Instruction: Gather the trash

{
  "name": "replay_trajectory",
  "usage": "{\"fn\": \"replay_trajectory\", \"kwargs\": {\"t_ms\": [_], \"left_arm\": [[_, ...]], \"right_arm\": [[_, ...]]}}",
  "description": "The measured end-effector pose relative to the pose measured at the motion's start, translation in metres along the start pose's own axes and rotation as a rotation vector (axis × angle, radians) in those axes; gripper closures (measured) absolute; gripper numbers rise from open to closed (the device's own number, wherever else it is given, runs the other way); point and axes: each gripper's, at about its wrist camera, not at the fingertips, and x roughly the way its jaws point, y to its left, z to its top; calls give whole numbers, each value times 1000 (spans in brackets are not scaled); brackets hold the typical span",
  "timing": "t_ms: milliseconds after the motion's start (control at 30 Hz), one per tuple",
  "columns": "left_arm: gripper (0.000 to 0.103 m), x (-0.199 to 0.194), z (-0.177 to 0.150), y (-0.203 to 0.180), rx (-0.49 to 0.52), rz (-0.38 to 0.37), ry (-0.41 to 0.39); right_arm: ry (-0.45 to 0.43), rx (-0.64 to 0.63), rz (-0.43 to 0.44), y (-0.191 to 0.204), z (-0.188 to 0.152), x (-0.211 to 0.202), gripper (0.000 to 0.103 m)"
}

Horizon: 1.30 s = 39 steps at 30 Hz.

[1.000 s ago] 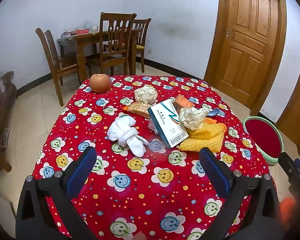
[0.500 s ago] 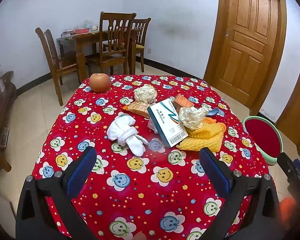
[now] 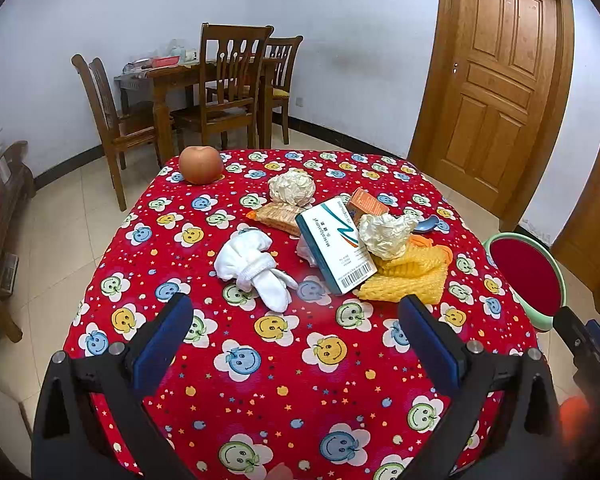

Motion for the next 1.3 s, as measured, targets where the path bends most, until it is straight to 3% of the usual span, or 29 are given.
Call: {"fn": "replay_trajectory", "kwargs": {"t_ms": [767,1300], "left_arm": [[2,1,-3,1,-3,1,3],[2,23,-4,13,-12,31,44]], "right_arm": [[4,2,-1,0,-3,2,0],[48,-2,28,7,-6,24,0]]}}
